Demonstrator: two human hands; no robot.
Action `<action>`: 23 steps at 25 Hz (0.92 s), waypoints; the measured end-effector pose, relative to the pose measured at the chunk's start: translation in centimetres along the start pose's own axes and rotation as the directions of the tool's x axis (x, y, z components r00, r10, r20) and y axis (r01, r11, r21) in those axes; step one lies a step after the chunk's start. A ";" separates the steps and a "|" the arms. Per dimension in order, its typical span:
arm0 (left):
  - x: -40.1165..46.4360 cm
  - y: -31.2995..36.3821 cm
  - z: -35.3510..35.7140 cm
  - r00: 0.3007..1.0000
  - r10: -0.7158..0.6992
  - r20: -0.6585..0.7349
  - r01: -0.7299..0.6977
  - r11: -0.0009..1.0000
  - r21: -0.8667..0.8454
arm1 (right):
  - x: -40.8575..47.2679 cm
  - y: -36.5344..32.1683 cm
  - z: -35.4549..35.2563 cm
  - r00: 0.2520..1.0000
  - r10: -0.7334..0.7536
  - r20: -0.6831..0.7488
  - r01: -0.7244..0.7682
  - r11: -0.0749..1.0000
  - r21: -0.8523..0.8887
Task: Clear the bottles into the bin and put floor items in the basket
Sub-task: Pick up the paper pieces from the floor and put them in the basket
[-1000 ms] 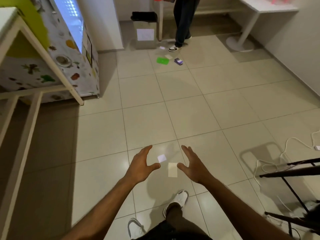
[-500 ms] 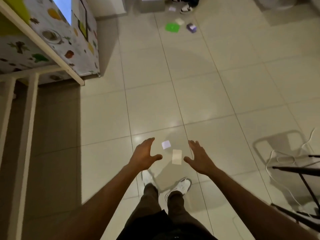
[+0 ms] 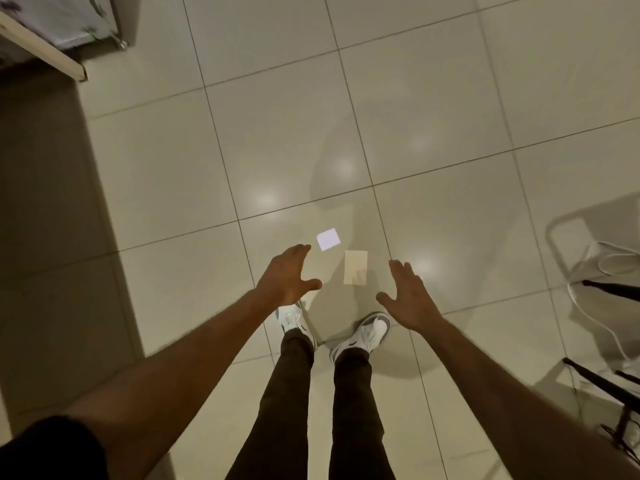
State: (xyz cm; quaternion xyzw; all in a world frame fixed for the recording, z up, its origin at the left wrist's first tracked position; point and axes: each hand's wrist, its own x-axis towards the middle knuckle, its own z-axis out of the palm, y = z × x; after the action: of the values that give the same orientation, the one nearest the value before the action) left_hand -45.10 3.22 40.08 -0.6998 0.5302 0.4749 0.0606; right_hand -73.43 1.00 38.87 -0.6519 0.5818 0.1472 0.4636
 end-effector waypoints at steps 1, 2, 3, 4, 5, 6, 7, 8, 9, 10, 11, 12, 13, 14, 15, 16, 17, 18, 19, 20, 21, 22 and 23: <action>2.9 -0.8 1.3 1.000 0.002 0.014 -0.002 1.000 0.016 | 2.8 1.2 1.3 1.000 0.011 0.019 -0.011 1.000 -0.018; 6.2 -2.0 3.0 1.000 0.002 0.026 -0.003 1.000 0.031 | 6.0 2.8 3.0 0.999 0.014 0.035 -0.012 0.999 -0.033; 9.4 -3.1 4.7 1.000 0.005 0.028 -0.006 0.999 0.047 | 9.1 4.5 4.7 0.999 0.013 0.039 -0.012 0.999 -0.042; 12.7 -4.2 6.4 1.000 0.011 0.027 -0.013 0.998 0.062 | 12.2 6.2 6.5 0.999 0.021 0.042 -0.019 0.999 -0.043; 16.1 -5.6 8.2 1.000 0.013 0.021 -0.015 0.997 0.076 | 15.5 7.9 8.4 0.998 0.039 0.046 -0.037 0.999 -0.037; 19.3 -7.1 10.2 1.000 0.013 0.006 -0.013 0.997 0.081 | 18.4 9.5 10.2 0.997 0.062 0.046 -0.061 0.998 -0.026; 22.8 -8.8 12.6 1.000 0.015 -0.004 -0.014 0.996 0.090 | 21.5 11.4 12.5 0.996 0.084 0.041 -0.084 0.996 -0.017; 25.8 -10.3 14.8 1.000 0.019 -0.009 -0.018 0.995 0.102 | 24.2 13.1 14.6 0.995 0.101 0.027 -0.100 0.995 -0.014; 28.4 -11.8 16.8 1.000 0.024 -0.004 -0.024 0.993 0.116 | 26.5 14.7 16.6 0.994 0.107 0.015 -0.107 0.994 -0.018; 31.0 -13.3 18.9 0.999 0.033 0.005 -0.033 0.990 0.136 | 28.9 16.3 18.6 0.994 0.107 0.004 -0.107 0.994 -0.031; 33.1 -14.7 20.8 0.999 0.041 0.005 -0.042 0.988 0.149 | 31.0 17.6 20.3 0.994 0.106 -0.002 -0.106 0.993 -0.045; 35.3 -16.0 22.7 0.999 0.047 0.001 -0.047 0.986 0.158 | 33.0 19.0 22.0 0.995 0.105 -0.005 -0.105 0.993 -0.060; 37.0 -17.0 24.2 0.999 0.048 -0.014 -0.045 0.986 0.162 | 34.6 20.1 23.4 0.995 0.102 -0.017 -0.103 0.992 -0.076; 38.3 -17.8 25.4 0.998 0.046 -0.034 -0.040 0.985 0.167 | 36.0 21.0 24.6 0.995 0.099 -0.033 -0.101 0.990 -0.096; 39.5 -18.4 26.6 0.997 0.045 -0.055 -0.035 0.984 0.177 | 37.1 21.9 25.7 0.994 0.099 -0.049 -0.104 0.987 -0.122; 40.5 -18.8 27.5 0.996 0.048 -0.077 -0.033 0.981 0.192 | 38.0 22.6 26.6 0.993 0.103 -0.062 -0.111 0.983 -0.148; 41.3 -19.2 28.5 0.993 0.055 -0.101 -0.032 0.976 0.215 | 38.7 23.1 27.6 0.993 0.100 -0.069 -0.110 0.979 -0.173; 42.0 -19.3 29.2 0.990 0.060 -0.124 -0.028 0.970 0.240 | 39.2 23.5 28.4 0.993 0.091 -0.069 -0.104 0.974 -0.202; 42.6 -19.4 29.8 0.987 0.059 -0.150 -0.018 0.965 0.261 | 39.6 23.9 29.1 0.994 0.080 -0.068 -0.094 0.968 -0.234; 43.1 -19.3 30.2 0.983 0.054 -0.177 -0.003 0.961 0.278 | 40.0 24.2 29.6 0.995 0.072 -0.074 -0.090 0.960 -0.264; 43.6 -19.2 30.6 0.978 0.046 -0.204 0.015 0.957 0.288 | 40.2 24.4 30.0 0.994 0.071 -0.086 -0.093 0.953 -0.288; 44.0 -19.0 30.8 0.973 0.034 -0.226 0.036 0.955 0.296 | 40.5 24.5 30.4 0.992 0.071 -0.103 -0.100 0.947 -0.304; 44.3 -18.9 30.8 0.971 0.017 -0.238 0.058 0.951 0.303 | 40.8 24.5 30.6 0.990 0.069 -0.122 -0.105 0.943 -0.316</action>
State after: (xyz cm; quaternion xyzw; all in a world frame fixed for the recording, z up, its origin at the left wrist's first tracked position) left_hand -49.09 -0.79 -16.81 -0.7391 0.5938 0.2984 0.1100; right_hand -73.26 1.98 -17.72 -0.6994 0.6026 0.2248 0.3117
